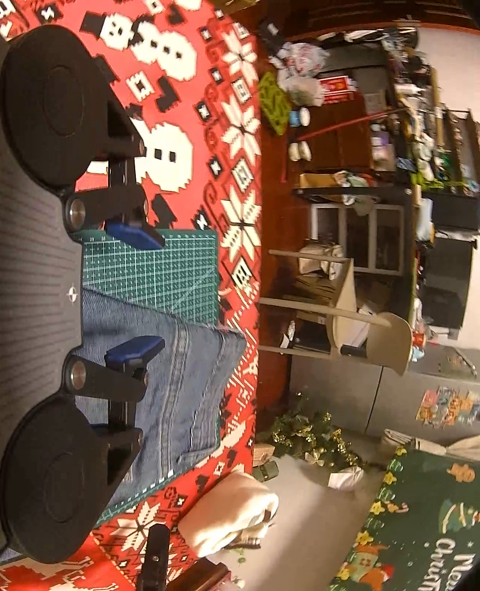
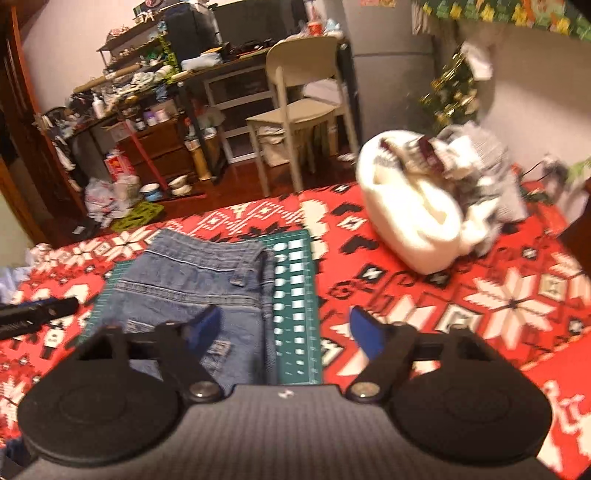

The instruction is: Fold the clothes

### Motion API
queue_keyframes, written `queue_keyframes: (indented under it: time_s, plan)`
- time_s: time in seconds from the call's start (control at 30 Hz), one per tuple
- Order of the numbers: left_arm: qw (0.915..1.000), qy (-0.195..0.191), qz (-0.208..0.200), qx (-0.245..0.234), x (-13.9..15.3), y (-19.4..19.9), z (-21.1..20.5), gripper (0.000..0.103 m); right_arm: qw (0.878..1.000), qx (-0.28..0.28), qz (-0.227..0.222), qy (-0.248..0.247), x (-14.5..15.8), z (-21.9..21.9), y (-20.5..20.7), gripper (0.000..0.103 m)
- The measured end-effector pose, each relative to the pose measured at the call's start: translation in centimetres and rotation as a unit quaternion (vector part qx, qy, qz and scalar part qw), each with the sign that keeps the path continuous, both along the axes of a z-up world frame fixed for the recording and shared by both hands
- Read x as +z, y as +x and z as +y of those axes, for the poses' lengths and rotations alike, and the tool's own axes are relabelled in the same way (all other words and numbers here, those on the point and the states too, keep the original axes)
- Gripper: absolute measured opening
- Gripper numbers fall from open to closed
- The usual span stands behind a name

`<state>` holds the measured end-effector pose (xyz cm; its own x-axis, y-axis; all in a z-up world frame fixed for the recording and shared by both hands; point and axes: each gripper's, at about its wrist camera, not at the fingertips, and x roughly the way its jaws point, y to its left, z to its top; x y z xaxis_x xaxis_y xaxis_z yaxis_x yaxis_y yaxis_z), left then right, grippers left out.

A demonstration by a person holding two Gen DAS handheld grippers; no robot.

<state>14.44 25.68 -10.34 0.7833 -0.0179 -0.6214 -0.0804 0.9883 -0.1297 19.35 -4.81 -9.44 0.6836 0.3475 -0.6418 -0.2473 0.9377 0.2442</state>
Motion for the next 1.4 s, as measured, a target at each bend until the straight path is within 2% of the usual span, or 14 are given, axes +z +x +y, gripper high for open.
queue_keyframes:
  time_s: [0.07,0.13,0.2,0.3,0.47,0.63,0.73,0.77,0.8,0.87,0.97,1.07,1.23,1.4]
  plan:
    - [0.9999,-0.011,0.001,-0.007,-0.5,0.3,0.3,0.035,1.000,0.014,0.000,0.007,-0.4,0.4,1.1,0.056]
    - [0.9997,-0.021,0.001,-0.015,-0.8,0.5,0.5,0.029,1.000,0.025,-0.006,0.000,-0.7,1.0,2.1,0.033]
    - [0.9993,-0.031,0.001,-0.023,-1.2,0.6,0.6,0.026,0.999,0.034,-0.010,-0.010,-1.2,1.6,3.1,0.021]
    - [0.9983,-0.046,0.001,-0.035,-1.7,0.9,0.8,0.026,0.998,0.063,0.006,0.014,-2.2,2.4,4.7,0.007]
    - [0.9965,-0.066,0.005,-0.050,-2.6,1.3,1.1,0.026,0.998,0.060,0.014,0.007,-4.3,3.6,6.9,0.009]
    - [0.9957,-0.076,0.018,-0.050,-3.8,1.8,1.3,0.027,0.997,0.061,0.024,0.029,-5.6,3.4,7.8,0.016]
    - [0.9952,-0.083,0.021,-0.047,-4.0,1.9,1.4,0.028,0.997,0.056,0.025,0.039,-6.0,3.3,7.9,0.016]
    - [0.9950,-0.086,0.022,-0.046,-4.0,1.9,1.5,0.028,0.997,0.056,0.025,0.042,-6.1,3.2,8.0,0.016]
    - [0.9949,-0.087,0.022,-0.046,-4.0,1.9,1.5,0.029,0.997,0.057,0.023,0.043,-6.0,3.2,7.9,0.006]
    - [0.9950,-0.087,0.017,-0.047,-3.6,1.7,1.5,0.029,0.997,0.060,0.016,0.042,-5.9,3.3,7.7,0.003]
    - [0.9950,-0.086,0.010,-0.049,-3.0,1.5,1.4,0.029,0.998,0.060,-0.013,0.008,-4.6,3.9,6.7,0.001]
    - [0.9950,-0.085,0.002,-0.051,-2.5,1.3,1.3,0.029,0.998,0.058,-0.027,-0.004,-3.5,4.2,6.3,0.001]
    - [0.9965,-0.066,0.020,-0.047,-3.1,1.7,1.3,0.030,0.997,0.059,-0.020,-0.045,-5.1,4.6,6.5,0.001]
    - [0.9959,-0.074,0.026,-0.046,-4.1,1.9,1.9,0.035,0.995,0.060,-0.027,-0.071,-5.6,4.9,6.5,0.001]
